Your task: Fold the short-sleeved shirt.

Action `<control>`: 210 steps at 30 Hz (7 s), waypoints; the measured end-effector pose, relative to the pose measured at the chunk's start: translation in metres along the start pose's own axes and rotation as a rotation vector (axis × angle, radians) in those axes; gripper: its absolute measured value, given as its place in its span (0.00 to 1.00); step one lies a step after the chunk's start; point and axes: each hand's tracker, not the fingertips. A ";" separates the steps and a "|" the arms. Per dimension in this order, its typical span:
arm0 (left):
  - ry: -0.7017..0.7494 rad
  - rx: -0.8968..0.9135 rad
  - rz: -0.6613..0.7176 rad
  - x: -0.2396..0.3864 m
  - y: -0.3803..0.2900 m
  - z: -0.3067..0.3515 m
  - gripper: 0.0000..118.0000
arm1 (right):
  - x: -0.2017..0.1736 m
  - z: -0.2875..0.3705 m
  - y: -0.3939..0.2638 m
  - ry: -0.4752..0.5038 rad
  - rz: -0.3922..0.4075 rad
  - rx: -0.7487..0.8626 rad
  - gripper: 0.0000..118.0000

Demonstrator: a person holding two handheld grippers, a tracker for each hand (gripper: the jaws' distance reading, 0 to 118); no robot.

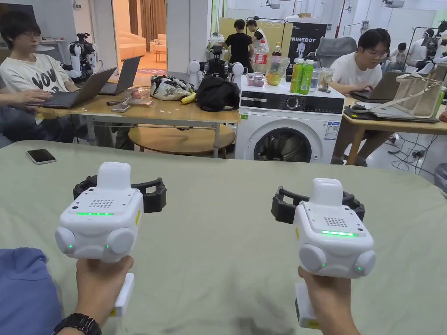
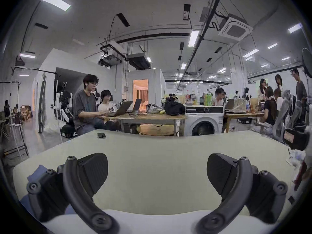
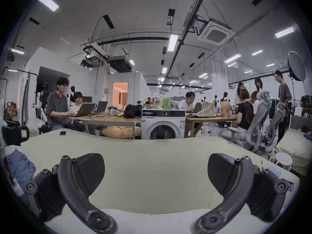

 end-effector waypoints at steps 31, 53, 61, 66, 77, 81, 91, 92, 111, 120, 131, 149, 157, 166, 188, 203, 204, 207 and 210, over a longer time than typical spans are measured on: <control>-0.005 0.018 0.075 -0.012 -0.012 0.007 0.98 | -0.001 0.012 -0.008 -0.019 0.009 0.010 1.00; -0.007 0.125 -0.121 -0.001 -0.006 0.026 0.98 | -0.007 0.017 -0.003 -0.018 0.098 0.041 1.00; -0.045 0.211 0.126 -0.020 -0.014 0.026 0.98 | 0.001 0.016 -0.001 0.030 0.043 0.067 1.00; -0.074 0.213 0.061 -0.023 -0.011 0.025 0.98 | 0.003 0.013 -0.001 0.004 0.133 0.067 1.00; -0.065 0.112 0.032 -0.009 -0.007 0.026 0.96 | -0.002 0.019 -0.001 -0.036 0.008 0.049 0.97; -0.056 0.091 0.003 -0.005 -0.004 0.027 0.34 | -0.002 0.020 0.000 -0.051 -0.005 0.034 0.38; -0.058 0.008 -0.005 -0.003 -0.013 0.020 0.00 | 0.000 0.022 -0.002 -0.056 0.032 0.014 0.00; -0.046 -0.005 -0.003 -0.002 -0.013 0.019 0.00 | 0.000 0.023 -0.002 -0.057 0.029 0.007 0.00; 0.196 -0.234 0.036 -0.134 0.003 0.066 0.00 | -0.153 0.030 0.001 0.230 0.027 -0.061 0.00; 0.293 -0.544 0.154 -0.255 -0.020 0.093 0.06 | -0.233 0.041 -0.015 0.385 0.071 -0.117 0.00; 0.257 -0.951 0.328 -0.321 -0.111 0.046 0.59 | -0.255 0.031 -0.041 0.431 0.119 -0.177 0.00; 0.271 -0.679 0.287 -0.296 -0.108 0.072 0.00 | -0.223 0.027 -0.046 0.396 0.161 -0.196 0.00; 0.164 -0.423 0.311 -0.269 -0.001 0.069 0.00 | -0.181 0.025 -0.027 0.339 0.140 -0.166 0.00; -0.138 -0.302 0.212 -0.137 0.099 0.021 0.00 | -0.110 0.020 -0.010 0.223 0.108 -0.137 0.00; -0.887 -0.553 0.016 0.213 -0.004 0.017 0.00 | 0.093 0.066 0.002 -0.174 0.043 -0.108 0.00; -0.560 -0.373 0.203 0.084 -0.033 0.066 0.41 | 0.056 0.068 -0.016 -0.067 0.026 -0.173 0.00; -0.527 -0.365 0.196 0.073 -0.034 0.068 0.33 | 0.052 0.067 -0.017 -0.057 0.024 -0.174 0.00; -0.415 -0.385 0.149 0.048 -0.040 0.066 0.00 | 0.042 0.064 -0.020 -0.033 0.027 -0.187 0.00; -0.370 -0.444 0.155 0.019 -0.046 0.059 0.00 | 0.036 0.060 -0.026 -0.012 0.035 -0.209 0.00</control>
